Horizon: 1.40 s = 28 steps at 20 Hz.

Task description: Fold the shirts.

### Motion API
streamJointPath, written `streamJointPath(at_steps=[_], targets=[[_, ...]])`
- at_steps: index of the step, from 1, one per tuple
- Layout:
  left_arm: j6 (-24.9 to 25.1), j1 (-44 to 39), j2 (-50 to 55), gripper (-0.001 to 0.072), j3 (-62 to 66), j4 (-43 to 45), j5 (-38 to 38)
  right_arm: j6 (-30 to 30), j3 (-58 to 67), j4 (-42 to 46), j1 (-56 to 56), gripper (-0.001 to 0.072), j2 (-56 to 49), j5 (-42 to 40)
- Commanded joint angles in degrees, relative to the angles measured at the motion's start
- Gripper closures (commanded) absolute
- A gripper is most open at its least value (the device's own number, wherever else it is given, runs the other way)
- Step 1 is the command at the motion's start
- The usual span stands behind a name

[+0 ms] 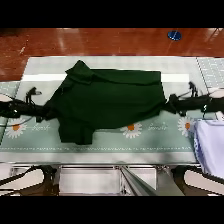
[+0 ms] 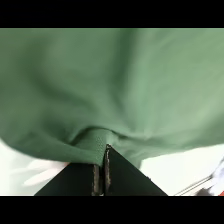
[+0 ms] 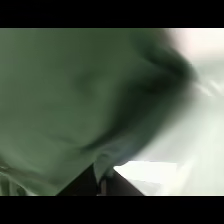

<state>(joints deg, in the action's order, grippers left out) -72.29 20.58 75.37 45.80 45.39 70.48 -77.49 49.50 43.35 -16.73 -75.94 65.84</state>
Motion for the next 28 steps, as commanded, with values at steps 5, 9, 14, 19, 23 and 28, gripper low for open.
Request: streamJointPath(at_steps=[5,9,14,19,23,28], targets=[[2.58,0.00,-11.19,0.0683,32.57,-21.38,1.55,-2.51,35.98,1.60,0.83,0.0689,12.55,8.44],[-2.27,1.20,-19.43,0.0683,49.07,-14.78,1.57,-3.39,48.81,6.03,0.83,0.0689,23.98,9.40],[-8.24,3.98,-35.43,0.0683,52.87,5.40,3.45,-7.26,50.77,12.79,0.83,0.0689,40.33,9.14],[-15.15,-8.57,-48.39,0.0683,52.89,29.79,3.45,-11.96,50.75,25.44,0.83,0.0689,47.50,15.98],[-18.12,-15.54,-49.83,0.0683,52.85,39.45,5.99,-12.37,49.51,29.18,0.83,0.0689,46.86,22.45],[-18.86,-15.61,-41.13,0.0683,48.30,39.01,10.93,-11.15,40.65,26.73,0.85,0.0689,42.64,21.66]])
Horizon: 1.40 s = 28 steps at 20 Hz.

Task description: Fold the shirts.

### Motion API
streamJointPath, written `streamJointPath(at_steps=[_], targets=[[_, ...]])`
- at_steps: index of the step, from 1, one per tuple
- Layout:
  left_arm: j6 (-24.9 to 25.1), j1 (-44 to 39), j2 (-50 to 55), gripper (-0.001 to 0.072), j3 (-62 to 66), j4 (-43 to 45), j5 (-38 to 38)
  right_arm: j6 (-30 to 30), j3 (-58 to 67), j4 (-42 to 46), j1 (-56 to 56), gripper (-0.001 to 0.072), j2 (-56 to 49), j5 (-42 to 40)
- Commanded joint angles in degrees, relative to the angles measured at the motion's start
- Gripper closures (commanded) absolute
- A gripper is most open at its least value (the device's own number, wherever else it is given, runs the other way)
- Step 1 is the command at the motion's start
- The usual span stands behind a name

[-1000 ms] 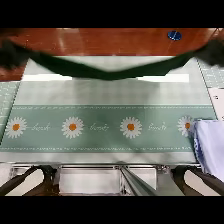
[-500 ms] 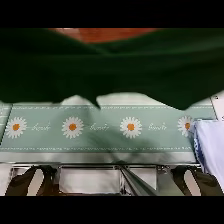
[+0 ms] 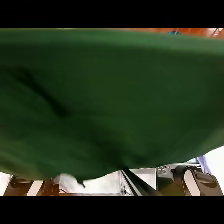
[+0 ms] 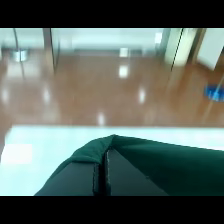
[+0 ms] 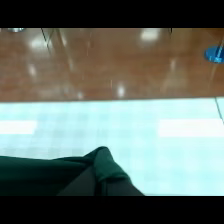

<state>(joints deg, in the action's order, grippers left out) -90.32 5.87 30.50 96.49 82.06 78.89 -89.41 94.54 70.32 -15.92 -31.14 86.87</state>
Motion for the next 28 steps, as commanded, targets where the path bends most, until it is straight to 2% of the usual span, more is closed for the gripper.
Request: streamJointPath(at_steps=[1,4,7,12,15,18,21,23,25,28], targets=[[-0.76,-0.90,6.54,0.0683,-4.17,1.62,2.67,1.81,-6.80,-2.75,0.04,0.0689,-3.78,-0.35],[0.72,-0.90,16.57,0.0683,-8.90,-1.68,1.73,5.97,-15.58,-9.94,0.09,0.0689,-10.88,-6.78],[1.33,-0.90,28.50,0.0682,-12.57,-5.38,-7.10,9.05,-22.38,-12.28,0.09,0.0689,-22.01,-12.26],[1.29,-0.90,51.08,0.0683,-10.32,-12.28,-17.64,13.40,-20.33,-21.53,0.09,0.0689,-45.66,-23.30],[1.22,-0.90,63.47,0.0683,-4.66,-16.48,-19.39,11.74,-10.69,-21.92,0.07,0.0689,-60.70,-19.71],[-0.44,-0.90,70.44,0.0683,-1.77,-20.98,-18.95,8.13,-3.80,-22.03,0.02,0.0688,-68.83,-17.42],[0.46,-0.72,71.93,0.0683,-1.64,-21.88,-18.47,7.87,-3.19,-21.75,0.02,0.0688,-69.88,-16.63],[5.16,-0.33,71.87,0.0682,-1.57,-21.81,-15.10,9.97,-3.19,-21.00,0.02,0.0688,-69.88,-11.61],[8.74,-0.04,72.35,0.0683,-1.57,-20.13,-9.31,10.91,-3.78,-15.45,0.96,0.0688,-69.88,-5.66],[8.87,-0.35,74.62,0.0683,-1.57,-11.87,-2.80,10.47,-6.82,-4.39,3.34,0.0688,-69.88,0.37]])
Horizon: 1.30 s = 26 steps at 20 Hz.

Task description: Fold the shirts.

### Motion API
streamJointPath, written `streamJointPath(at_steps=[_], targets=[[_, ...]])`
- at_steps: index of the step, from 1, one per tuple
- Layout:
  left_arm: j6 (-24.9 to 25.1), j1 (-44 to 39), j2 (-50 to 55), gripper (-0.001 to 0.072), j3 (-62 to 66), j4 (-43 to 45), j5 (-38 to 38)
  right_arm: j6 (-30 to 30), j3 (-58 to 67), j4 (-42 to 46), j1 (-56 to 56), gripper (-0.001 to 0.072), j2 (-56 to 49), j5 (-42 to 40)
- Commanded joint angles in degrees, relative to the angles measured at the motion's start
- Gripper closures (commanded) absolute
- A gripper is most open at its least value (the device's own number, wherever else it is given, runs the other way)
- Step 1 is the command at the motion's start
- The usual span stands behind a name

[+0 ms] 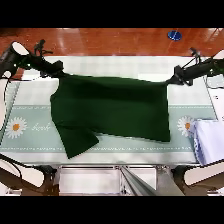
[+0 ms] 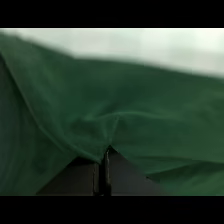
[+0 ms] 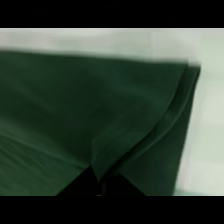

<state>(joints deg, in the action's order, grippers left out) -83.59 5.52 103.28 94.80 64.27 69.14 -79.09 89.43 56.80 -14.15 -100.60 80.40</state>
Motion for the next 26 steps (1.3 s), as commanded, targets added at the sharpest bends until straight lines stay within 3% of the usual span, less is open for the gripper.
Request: streamJointPath(at_steps=[1,6,7,8,9,11,13,15,17,19,22,26], targets=[[2.12,0.22,2.56,0.0683,0.11,7.74,8.85,-0.24,-2.67,9.84,1.64,0.0688,-0.42,6.93],[2.01,0.28,4.76,0.0671,0.04,10.14,13.16,-2.69,-3.26,10.21,2.27,0.0668,-0.81,5.64],[1.88,-0.33,5.16,0.0572,0.04,8.90,12.98,-3.80,-3.26,10.23,2.95,0.0544,-1.20,4.85],[1.86,-1.11,5.53,0.0316,0.04,7.30,13.05,-5.11,-3.26,10.23,3.78,0.0359,-1.55,4.50],[1.88,-1.95,5.60,0.0200,0.07,6.38,13.20,-5.35,-3.26,10.29,4.50,0.0295,-1.55,4.59],[1.44,-2.45,4.70,0.0200,0.17,6.25,14.45,-5.90,-3.26,10.75,4.66,0.0295,-0.24,6.67],[1.38,-0.50,1.88,0.0200,-0.33,6.21,17.07,-7.13,-3.65,17.70,3.43,0.0295,3.96,8.92],[0.92,3.28,-3.63,0.0200,-5.29,6.23,17.49,-8.70,-8.94,23.74,1.07,0.0295,12.13,5.22],[1.25,10.51,-11.96,0.0200,-18.62,6.21,16.87,-8.55,-21.90,19.45,-3.34,0.0295,25.07,-7.23],[4.39,18.71,-20.46,0.0200,-33.86,2.64,13.51,-4.46,-36.76,10.21,-8.41,0.0295,38.07,-14.97],[10.16,28.85,-29.97,0.0200,-50.27,-8.79,6.99,-0.09,-51.60,2.99,-12.98,0.0295,49.46,-14.84],[9.42,31.80,-33.16,0.0201,-58.88,-10.29,3.43,1.46,-58.18,-0.48,-13.66,0.0295,51.82,-12.22]])
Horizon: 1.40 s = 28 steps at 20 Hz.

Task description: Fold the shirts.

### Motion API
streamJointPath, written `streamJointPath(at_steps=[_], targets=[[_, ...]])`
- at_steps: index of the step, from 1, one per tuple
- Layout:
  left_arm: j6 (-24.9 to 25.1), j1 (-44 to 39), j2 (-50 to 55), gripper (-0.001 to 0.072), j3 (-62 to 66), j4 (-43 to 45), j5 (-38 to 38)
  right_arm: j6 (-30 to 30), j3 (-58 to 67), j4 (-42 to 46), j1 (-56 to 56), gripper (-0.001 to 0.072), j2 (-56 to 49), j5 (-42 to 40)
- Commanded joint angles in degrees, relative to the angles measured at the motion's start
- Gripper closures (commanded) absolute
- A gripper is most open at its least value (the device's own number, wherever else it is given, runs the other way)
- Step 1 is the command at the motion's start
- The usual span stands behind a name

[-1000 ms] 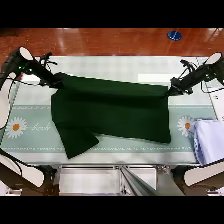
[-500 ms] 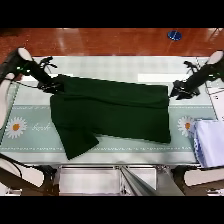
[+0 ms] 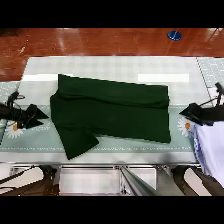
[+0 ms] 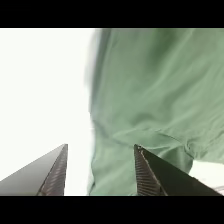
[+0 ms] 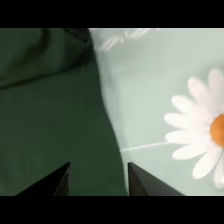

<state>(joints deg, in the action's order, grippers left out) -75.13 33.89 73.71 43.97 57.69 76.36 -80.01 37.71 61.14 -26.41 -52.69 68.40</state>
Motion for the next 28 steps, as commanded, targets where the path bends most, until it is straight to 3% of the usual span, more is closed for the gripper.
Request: streamJointPath(at_steps=[1,5,9,12,13,14,15,22,26,28], targets=[[0.59,2.32,-3.52,0.0201,-8.96,-4.04,-4.35,2.58,-6.64,-6.12,-1.40,0.0295,3.91,-0.48],[0.98,-4.13,-2.58,0.0201,-10.43,-3.54,-6.23,3.82,-6.64,-10.12,-7.85,0.0295,3.34,1.03],[0.96,-10.91,0.00,0.0201,-10.58,-3.50,-7.34,3.87,-6.67,-5.27,-16.72,0.0295,2.19,6.05],[0.70,-15.30,3.32,0.0204,-10.51,-3.63,-7.89,3.06,-7.34,-3.32,-17.05,0.0295,1.66,6.75],[0.76,-16.15,4.02,0.0273,-10.43,-3.76,-7.78,1.51,-7.85,-0.57,-17.05,0.0295,1.29,7.93],[0.81,-16.70,4.22,0.0599,-10.27,-3.78,-7.65,0.26,-8.44,2.58,-17.05,0.0295,0.42,9.49],[1.03,-16.76,4.00,0.0683,-10.19,-4.52,-7.69,-0.92,-9.29,4.63,-17.03,0.0295,-0.70,10.71],[2.71,-16.76,3.72,0.0683,-5.49,-7.19,-3.39,0.13,-15.19,-2.05,-16.65,0.0295,-3.21,10.10],[2.71,-16.76,3.72,0.0682,-4.55,-7.19,-3.52,-0.04,-15.21,-0.74,-7.76,0.0295,-6.01,7.91],[2.71,-16.79,3.72,0.0682,-4.55,-7.19,-3.52,-0.15,-15.21,-5.62,-4.83,0.0295,-8.79,3.58]])
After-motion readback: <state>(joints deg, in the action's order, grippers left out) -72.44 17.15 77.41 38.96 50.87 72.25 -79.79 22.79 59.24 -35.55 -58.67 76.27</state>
